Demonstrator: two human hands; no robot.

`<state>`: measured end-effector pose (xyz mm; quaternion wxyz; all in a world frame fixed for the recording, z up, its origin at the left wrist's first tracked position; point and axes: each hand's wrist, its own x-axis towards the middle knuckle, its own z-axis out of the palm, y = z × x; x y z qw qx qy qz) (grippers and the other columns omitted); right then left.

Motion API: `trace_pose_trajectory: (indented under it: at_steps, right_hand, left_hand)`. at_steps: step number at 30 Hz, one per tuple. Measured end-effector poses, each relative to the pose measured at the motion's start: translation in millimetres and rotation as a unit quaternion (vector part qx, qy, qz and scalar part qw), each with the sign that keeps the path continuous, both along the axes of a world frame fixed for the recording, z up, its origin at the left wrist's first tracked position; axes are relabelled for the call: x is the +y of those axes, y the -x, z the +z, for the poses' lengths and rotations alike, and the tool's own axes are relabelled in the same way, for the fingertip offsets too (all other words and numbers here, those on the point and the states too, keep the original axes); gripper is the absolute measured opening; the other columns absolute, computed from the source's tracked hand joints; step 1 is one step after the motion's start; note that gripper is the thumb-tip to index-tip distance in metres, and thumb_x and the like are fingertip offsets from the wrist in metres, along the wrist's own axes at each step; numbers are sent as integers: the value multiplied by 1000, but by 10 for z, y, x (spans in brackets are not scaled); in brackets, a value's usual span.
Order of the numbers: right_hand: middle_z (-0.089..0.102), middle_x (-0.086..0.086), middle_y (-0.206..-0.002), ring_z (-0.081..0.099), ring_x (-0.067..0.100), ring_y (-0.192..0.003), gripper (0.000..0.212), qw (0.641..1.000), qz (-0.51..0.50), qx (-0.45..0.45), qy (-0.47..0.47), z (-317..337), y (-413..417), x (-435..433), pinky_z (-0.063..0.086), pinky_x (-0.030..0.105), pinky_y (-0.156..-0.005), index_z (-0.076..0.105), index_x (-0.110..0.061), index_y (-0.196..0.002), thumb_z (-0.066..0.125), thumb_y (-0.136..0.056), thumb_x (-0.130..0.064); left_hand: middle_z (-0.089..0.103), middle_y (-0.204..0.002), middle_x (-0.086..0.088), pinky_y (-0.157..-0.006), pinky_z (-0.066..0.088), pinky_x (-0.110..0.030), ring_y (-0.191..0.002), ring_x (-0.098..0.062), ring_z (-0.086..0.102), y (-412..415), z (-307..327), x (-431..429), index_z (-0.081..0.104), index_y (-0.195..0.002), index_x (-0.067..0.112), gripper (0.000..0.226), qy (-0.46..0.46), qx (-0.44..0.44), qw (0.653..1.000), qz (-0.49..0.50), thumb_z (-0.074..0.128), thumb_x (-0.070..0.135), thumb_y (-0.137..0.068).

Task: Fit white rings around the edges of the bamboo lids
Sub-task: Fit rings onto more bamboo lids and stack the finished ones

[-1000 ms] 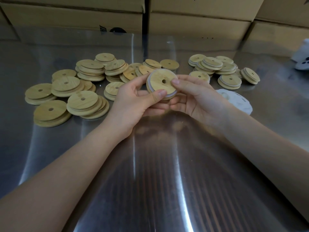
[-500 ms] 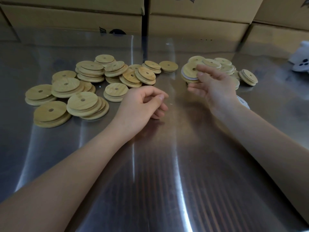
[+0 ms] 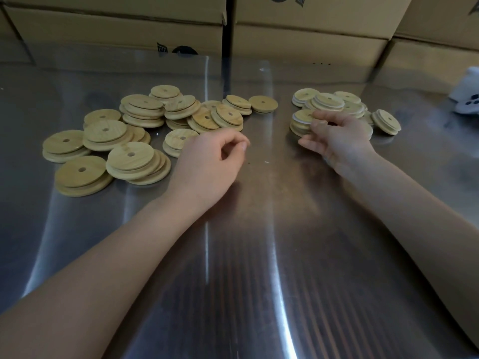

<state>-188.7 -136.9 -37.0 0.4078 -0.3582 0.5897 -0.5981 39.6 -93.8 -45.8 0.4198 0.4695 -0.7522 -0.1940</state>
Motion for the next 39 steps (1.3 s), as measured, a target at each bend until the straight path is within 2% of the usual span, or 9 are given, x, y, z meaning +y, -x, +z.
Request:
trace_pose_trajectory:
  at_steps: [2, 5, 10, 14, 18, 24, 29, 34, 39]
  right_hand:
    - [56, 17, -99, 63, 14, -57, 19, 1000, -1, 11, -8, -1, 6, -12, 58, 25, -61, 59, -8, -111, 54, -96, 2]
    - [55, 16, -99, 63, 15, -57, 23, 1000, 3, 13, -14, -3, 11, -30, 58, 26, -60, 57, -8, -118, 50, -98, 1]
    - [54, 15, -87, 61, 17, -60, 36, 999, 8, 22, -29, -7, 25, -56, 58, 26, -58, 51, -6, -134, 47, -99, 1]
    - [53, 13, -81, 60, 17, -58, 43, 999, 14, 35, -38, -12, 19, -63, 57, 26, -56, 46, -8, -140, 47, -98, 2]
    - [53, 18, -101, 60, 21, -60, 56, 997, 30, 39, -55, 13, 25, -73, 56, 25, -53, 38, -9, -147, 45, -94, 9]
    - [51, 15, -83, 60, 23, -58, 65, 995, 47, 53, -73, 35, 31, -58, 56, 26, -50, 32, -11, -150, 44, -91, 12]
    - [54, 16, -75, 61, 18, -47, 58, 996, 24, 79, -42, -4, 20, -36, 53, 26, -47, 39, -11, -142, 44, -89, 11]
    - [55, 14, -75, 59, 18, -40, 44, 983, 31, 183, 6, -42, -8, -17, 45, 22, -40, 54, -18, -117, 44, -83, 7]
    - [57, -12, -55, 63, 22, -50, 35, 956, 77, 282, 34, -86, -123, 44, 54, 35, -54, 64, -31, -90, 48, -83, -1]
  left_hand:
    - [69, -85, 8, -69, 46, -19, -72, -6, 59, -54, 23, -42, 74, -97, 19, 16, 31, -14, 998, 60, 58, 18, -95]
    - [69, -99, -1, -84, 49, -39, -92, -21, 62, -135, 41, -103, 73, -101, 17, 18, 60, -78, 986, 138, 57, 17, -93]
    - [54, -127, -11, -99, 30, -51, -123, -37, 44, -207, 53, -138, 61, -123, 24, 34, -21, -219, 943, 249, 59, 30, -89]
    - [56, -126, -14, -101, 28, -51, -122, -39, 45, -223, 37, -163, 55, -127, 18, 44, -59, -290, 916, 272, 60, 37, -87]
    - [61, -113, -13, -97, 29, -48, -112, -38, 50, -213, -3, -160, 54, -121, 15, 40, -49, -319, 906, 274, 58, 37, -87]
    - [55, -115, -15, -99, 29, -48, -108, -38, 54, -226, -30, -185, 54, -119, 14, 36, -31, -330, 906, 264, 57, 33, -88]
    - [52, -112, -13, -106, 24, -53, -104, -35, 55, -228, -31, -199, 55, -113, 16, 37, -23, -330, 906, 264, 60, 42, -87]
    - [53, -118, -10, -108, 19, -56, -110, -31, 54, -207, -21, -193, 57, -119, 22, 48, -13, -295, 924, 244, 68, 50, -81]
    - [47, -123, -6, -106, 25, -49, -114, -28, 52, -164, -4, -168, 56, -124, 27, 58, 8, -248, 948, 200, 78, 46, -74]
